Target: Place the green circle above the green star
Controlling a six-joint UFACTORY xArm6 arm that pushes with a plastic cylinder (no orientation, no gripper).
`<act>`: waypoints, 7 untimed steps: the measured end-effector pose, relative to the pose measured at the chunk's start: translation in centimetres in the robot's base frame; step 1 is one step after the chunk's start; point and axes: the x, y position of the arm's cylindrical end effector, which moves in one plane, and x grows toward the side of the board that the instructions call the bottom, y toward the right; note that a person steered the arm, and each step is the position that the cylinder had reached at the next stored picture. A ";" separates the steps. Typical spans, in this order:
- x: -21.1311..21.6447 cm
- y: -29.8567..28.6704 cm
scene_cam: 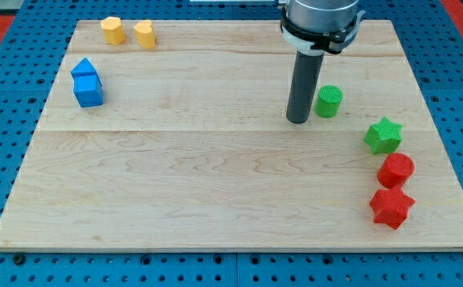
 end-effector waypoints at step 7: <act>2.3 1.2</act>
